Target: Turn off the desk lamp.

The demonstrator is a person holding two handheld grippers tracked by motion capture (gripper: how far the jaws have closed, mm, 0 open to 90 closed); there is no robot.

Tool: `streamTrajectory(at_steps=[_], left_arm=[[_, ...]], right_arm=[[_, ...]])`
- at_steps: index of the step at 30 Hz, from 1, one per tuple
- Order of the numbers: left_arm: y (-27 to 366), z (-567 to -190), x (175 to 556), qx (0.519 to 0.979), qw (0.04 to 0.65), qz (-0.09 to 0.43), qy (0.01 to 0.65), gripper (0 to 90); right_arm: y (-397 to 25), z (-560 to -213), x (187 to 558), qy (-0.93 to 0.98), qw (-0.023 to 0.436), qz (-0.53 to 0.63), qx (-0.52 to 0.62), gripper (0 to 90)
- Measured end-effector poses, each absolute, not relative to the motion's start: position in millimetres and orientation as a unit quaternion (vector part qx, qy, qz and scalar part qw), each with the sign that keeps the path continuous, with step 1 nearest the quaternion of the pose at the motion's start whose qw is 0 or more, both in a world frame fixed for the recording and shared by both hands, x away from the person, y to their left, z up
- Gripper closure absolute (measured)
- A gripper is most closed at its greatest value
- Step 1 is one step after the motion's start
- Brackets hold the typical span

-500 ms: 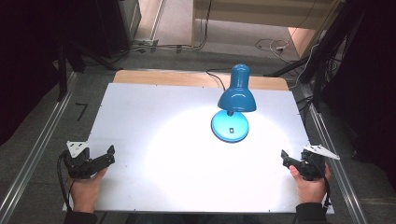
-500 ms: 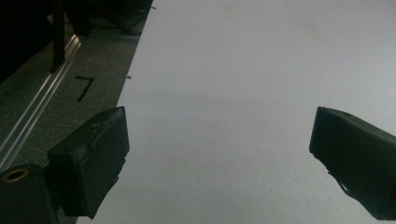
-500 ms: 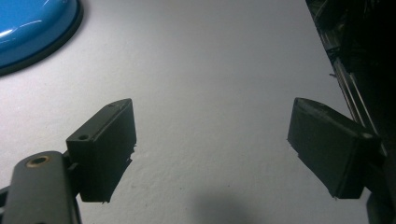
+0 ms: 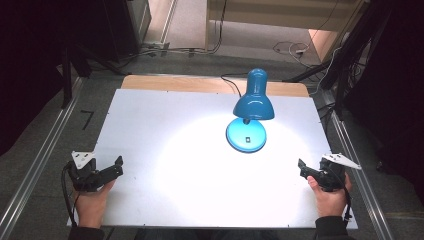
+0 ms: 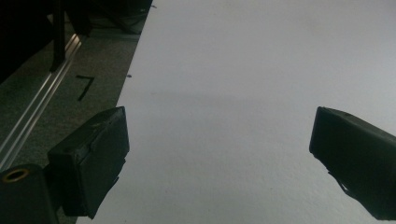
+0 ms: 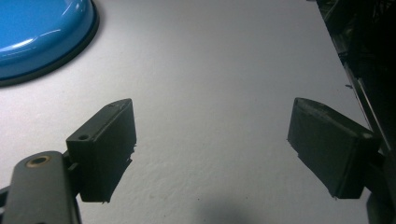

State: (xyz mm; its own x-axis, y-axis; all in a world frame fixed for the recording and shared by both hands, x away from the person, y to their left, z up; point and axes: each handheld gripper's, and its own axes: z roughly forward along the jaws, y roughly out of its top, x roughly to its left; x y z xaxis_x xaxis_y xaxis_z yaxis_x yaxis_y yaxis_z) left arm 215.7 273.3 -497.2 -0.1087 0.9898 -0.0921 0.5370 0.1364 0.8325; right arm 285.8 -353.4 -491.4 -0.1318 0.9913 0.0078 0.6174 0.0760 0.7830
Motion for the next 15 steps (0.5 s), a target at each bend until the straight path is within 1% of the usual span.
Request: streamTrajectory(at_steps=[12,15], left_arm=[[272,-497,216,0.571,0.347,0.327,0.668,5.4],[272,-497,216,0.571,0.347,0.326,0.669,5.4]], right_arm=[[-342,-487,293,0.675,0.282,0.34,0.591,13.9],[-339,-487,294,0.675,0.29,0.342,0.587,13.9]])
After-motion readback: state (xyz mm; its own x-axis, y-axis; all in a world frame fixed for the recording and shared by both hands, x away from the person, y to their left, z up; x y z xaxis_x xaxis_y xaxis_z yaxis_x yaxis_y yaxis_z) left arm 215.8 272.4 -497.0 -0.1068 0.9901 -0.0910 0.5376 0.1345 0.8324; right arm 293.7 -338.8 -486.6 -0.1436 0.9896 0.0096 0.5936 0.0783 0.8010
